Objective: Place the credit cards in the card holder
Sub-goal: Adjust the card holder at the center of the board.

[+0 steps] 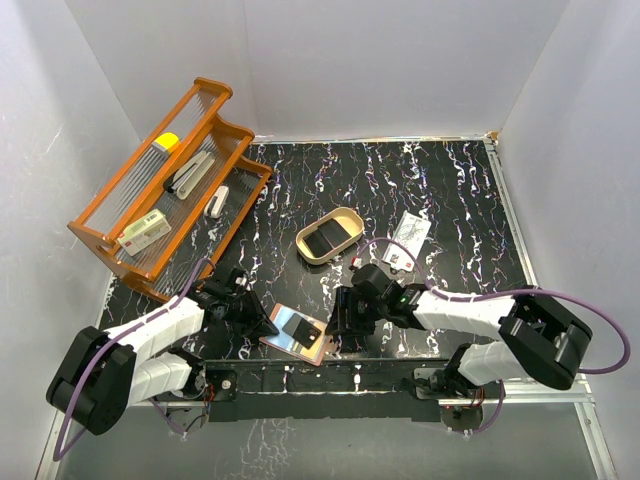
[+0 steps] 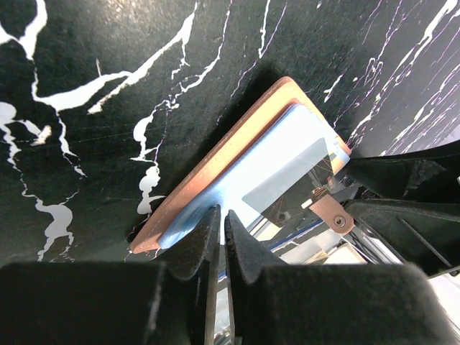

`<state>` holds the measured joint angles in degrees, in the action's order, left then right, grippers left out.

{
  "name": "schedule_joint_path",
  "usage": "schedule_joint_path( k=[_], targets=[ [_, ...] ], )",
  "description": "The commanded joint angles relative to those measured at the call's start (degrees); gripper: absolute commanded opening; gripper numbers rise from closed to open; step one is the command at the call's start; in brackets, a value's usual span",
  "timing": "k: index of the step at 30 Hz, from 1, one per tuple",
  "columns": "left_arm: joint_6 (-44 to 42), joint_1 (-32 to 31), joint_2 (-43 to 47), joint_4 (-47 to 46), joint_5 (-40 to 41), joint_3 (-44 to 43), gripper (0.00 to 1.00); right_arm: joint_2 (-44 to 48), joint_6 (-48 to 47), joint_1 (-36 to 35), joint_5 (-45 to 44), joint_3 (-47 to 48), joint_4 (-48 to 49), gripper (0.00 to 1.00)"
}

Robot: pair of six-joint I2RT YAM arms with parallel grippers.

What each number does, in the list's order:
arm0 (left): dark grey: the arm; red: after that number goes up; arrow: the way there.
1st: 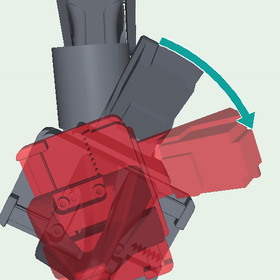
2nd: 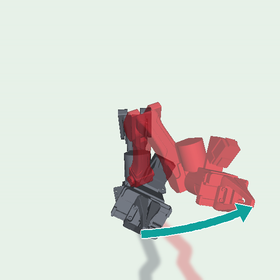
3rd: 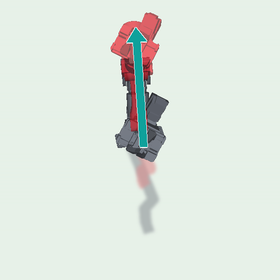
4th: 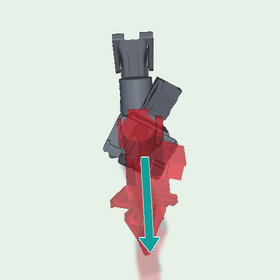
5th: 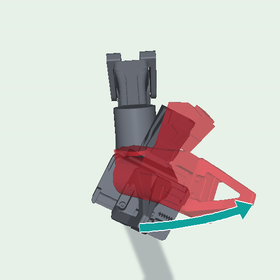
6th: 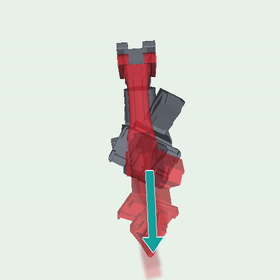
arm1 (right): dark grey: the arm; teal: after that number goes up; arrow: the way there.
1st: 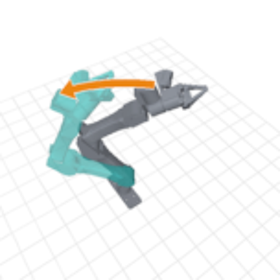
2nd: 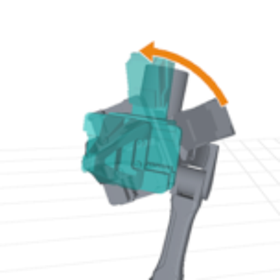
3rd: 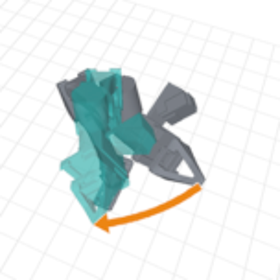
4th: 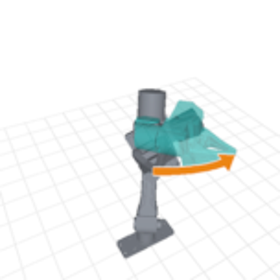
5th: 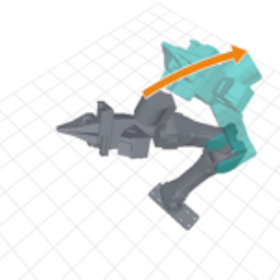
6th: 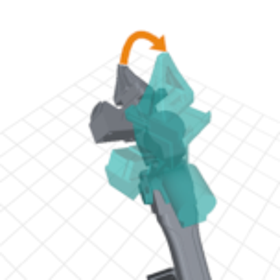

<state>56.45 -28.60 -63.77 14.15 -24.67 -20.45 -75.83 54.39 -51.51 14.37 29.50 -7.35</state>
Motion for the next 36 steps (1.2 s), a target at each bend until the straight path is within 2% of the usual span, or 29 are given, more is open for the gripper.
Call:
schedule_joint_path(
  k=[1, 8, 13, 14, 17, 19, 21, 25, 28, 33, 34, 36],
  targets=[
    [0.1, -0.2, 0.1, 1.6, 1.9, 0.9, 0.06, 1.5, 0.0, -0.8, -1.4, 1.4, -4.9, 0.49],
    [0.3, -0.2, 0.0, 1.6, 2.5, 0.8, 0.05, 3.1, 2.9, -3.6, -0.5, -0.3, -3.3, 0.44],
    [0.3, -0.2, -0.4, 1.3, 2.5, 0.9, 0.05, 2.9, 3.1, -4.4, -0.7, -0.1, -3.0, 0.35],
    [0.4, -0.2, -0.4, 1.2, 2.4, 0.9, 0.05, 2.6, 3.0, -4.3, -0.7, -0.1, -2.9, 0.32],
    [0.5, -0.2, -0.1, 1.3, 2.7, 0.6, 0.05, 2.8, 2.5, -4.4, -2.2, 0.0, -2.6, 0.10],
    [0.5, -0.2, 0.4, 1.0, 3.0, -0.2, 0.06, 3.2, 1.6, -4.3, -5.2, 0.9, -2.6, 0.00],
    [-0.3, -0.2, 0.2, 1.6, 3.6, -2.5, 0.10, 3.0, -0.8, -4.0, -8.5, 2.8, -3.3, 0.00],
    [-4.5, 0.0, -5.1, 5.9, 5.0, -11.5, 0.10, 0.4, -6.7, -1.1, -13.9, 7.0, -6.8, 0.00],
    [-6.5, 0.3, -8.9, 6.7, 4.8, -16.3, 0.10, -1.1, -11.2, 3.0, -12.6, 7.2, -5.2, 0.00],
    [-7.3, 0.5, -12.3, 4.7, 2.8, -19.5, 0.10, -3.6, -18.0, 8.9, -10.1, 9.3, -5.5, 0.00],
    [-7.5, 0.5, -12.8, 3.8, 1.9, -19.6, 0.10, -3.9, -18.9, 9.5, -9.6, 9.9, -6.1, 0.01],
    [-7.2, 0.5, -13.4, 0.9, -0.7, -18.6, 0.10, -4.1, -20.4, 9.9, -9.8, 12.0, -9.0, 0.15]
  ],
)
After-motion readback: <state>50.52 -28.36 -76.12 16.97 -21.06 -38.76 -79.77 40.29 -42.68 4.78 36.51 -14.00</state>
